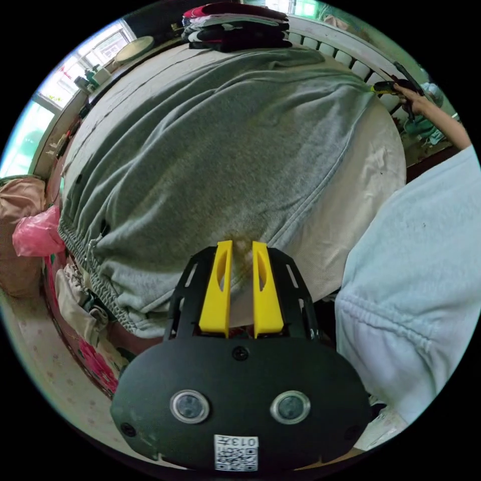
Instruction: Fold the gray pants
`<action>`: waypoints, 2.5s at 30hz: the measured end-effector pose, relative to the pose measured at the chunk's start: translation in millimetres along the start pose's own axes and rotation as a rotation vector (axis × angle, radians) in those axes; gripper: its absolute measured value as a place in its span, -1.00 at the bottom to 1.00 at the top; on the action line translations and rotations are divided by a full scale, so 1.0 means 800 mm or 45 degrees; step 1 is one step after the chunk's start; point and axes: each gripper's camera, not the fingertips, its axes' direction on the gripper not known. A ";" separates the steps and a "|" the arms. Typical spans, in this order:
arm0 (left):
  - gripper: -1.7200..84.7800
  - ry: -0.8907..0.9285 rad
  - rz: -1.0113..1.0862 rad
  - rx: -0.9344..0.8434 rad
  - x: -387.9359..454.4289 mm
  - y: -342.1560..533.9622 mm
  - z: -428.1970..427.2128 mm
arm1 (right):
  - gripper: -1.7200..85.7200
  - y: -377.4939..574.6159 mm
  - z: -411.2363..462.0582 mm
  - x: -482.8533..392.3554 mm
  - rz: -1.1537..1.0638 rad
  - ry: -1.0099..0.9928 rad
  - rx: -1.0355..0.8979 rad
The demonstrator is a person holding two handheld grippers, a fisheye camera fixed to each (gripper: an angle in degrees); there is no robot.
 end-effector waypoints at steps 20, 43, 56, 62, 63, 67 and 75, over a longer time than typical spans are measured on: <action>-0.87 -0.340 -0.377 -0.016 -0.064 0.063 -0.055 | -0.90 0.043 -0.112 -0.205 -0.572 0.138 0.261; -0.97 -0.154 -0.523 0.063 -0.089 0.059 -0.076 | -0.96 -0.012 -0.030 -0.376 -0.839 0.184 -0.003; -0.88 -0.247 -0.400 0.271 -0.236 -0.039 -0.171 | -0.83 -0.236 -0.094 -0.380 -0.950 0.029 0.283; -0.79 -0.259 0.010 -0.029 -0.315 -0.179 -0.132 | -0.77 -0.388 -0.028 -0.468 -1.291 0.017 -0.011; -0.78 -0.249 0.030 -0.058 -0.321 -0.188 -0.128 | -0.76 -0.402 -0.014 -0.481 -1.353 0.045 -0.061; -0.75 -0.232 0.150 -0.199 -0.337 -0.226 -0.106 | -0.72 -0.430 0.019 -0.510 -1.472 0.117 -0.156; -0.76 -0.091 0.168 -0.230 -0.351 -0.234 -0.093 | -0.77 -0.460 0.040 -0.517 -1.467 -0.017 -0.310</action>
